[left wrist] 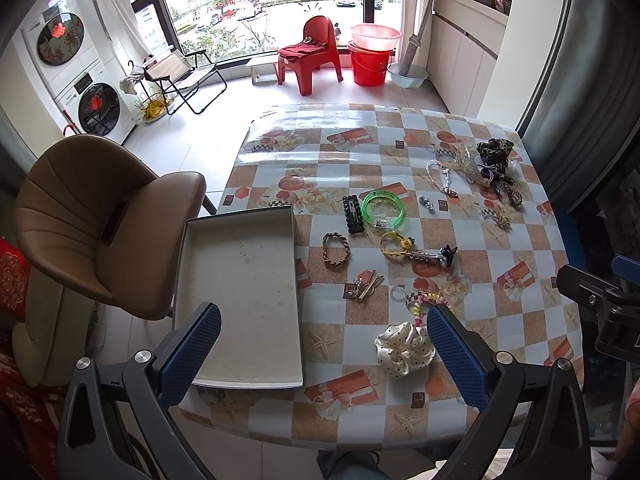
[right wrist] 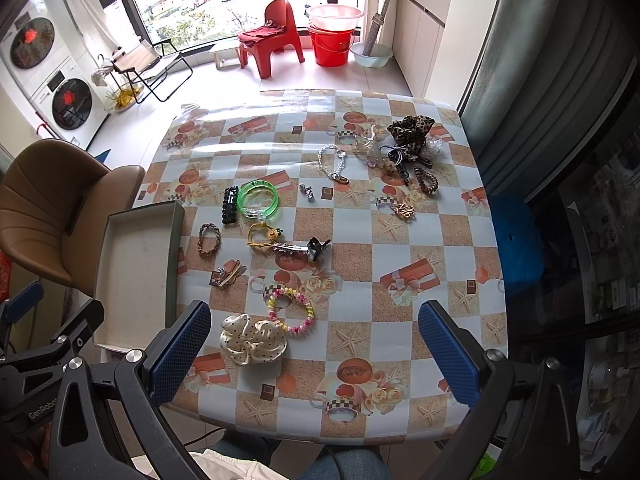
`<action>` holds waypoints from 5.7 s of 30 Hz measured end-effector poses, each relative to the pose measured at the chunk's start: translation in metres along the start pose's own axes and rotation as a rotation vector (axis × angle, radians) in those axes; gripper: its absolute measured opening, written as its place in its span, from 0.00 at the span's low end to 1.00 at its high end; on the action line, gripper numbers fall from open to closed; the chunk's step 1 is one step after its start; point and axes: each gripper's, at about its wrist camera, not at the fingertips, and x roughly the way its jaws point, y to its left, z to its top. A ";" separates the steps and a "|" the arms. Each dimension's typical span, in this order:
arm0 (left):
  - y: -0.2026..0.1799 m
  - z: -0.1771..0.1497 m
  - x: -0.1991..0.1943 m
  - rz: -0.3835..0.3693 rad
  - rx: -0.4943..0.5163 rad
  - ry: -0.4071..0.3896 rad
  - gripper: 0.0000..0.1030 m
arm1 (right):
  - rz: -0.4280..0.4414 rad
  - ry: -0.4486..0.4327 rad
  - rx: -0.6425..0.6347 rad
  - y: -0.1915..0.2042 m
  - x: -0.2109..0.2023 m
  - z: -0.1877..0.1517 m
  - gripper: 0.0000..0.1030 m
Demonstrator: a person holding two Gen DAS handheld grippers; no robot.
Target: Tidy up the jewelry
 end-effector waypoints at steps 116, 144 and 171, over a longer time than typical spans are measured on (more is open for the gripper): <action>-0.051 -0.055 0.168 -0.340 -0.134 0.245 0.15 | 0.174 0.348 -0.094 -0.006 0.211 0.012 0.09; 0.177 -0.019 0.176 -0.150 -0.417 0.096 0.15 | 0.429 0.271 -0.254 0.213 0.184 0.069 0.09; 0.199 -0.008 0.282 -0.001 -0.359 0.185 0.33 | 0.310 0.379 -0.233 0.284 0.308 0.068 0.10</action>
